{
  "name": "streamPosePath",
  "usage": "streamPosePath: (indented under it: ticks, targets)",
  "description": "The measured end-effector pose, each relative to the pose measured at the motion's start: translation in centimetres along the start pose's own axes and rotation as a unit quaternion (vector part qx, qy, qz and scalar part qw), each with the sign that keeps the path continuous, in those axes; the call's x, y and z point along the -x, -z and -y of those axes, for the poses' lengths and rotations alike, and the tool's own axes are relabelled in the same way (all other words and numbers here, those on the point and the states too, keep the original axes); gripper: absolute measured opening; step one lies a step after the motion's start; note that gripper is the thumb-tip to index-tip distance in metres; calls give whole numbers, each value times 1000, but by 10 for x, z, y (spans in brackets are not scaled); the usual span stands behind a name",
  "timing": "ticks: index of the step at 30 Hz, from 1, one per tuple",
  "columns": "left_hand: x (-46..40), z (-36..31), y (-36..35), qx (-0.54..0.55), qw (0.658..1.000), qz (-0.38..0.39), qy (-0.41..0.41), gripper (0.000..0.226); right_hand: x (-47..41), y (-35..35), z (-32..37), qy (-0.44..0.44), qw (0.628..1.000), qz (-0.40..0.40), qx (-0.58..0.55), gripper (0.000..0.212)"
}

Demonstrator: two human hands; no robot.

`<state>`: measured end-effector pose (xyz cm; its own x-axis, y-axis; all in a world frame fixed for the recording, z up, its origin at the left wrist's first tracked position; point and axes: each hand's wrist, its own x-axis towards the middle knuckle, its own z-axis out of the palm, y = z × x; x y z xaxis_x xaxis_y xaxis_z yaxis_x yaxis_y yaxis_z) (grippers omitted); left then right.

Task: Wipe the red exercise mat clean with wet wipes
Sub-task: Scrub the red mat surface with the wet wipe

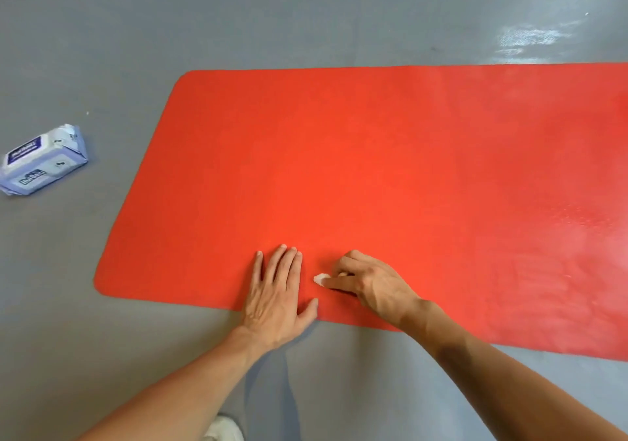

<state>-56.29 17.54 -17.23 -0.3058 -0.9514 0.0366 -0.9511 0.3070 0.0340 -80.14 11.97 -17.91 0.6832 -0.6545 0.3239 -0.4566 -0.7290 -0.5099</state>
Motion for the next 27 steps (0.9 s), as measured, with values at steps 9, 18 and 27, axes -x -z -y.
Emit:
streamPosePath:
  ticks: [9,18,27]
  targets:
    - [-34,-57,4,24,998,-15,-56,69,100,55,-12,-277,938,-132,161,46]
    - [-70,-124,3,47,992,-14,-119,65,143,61,3,-295,925,-104,218,53]
    - [-111,-186,-6,50,985,-7,-162,64,160,80,-20,-480,816,-208,247,53]
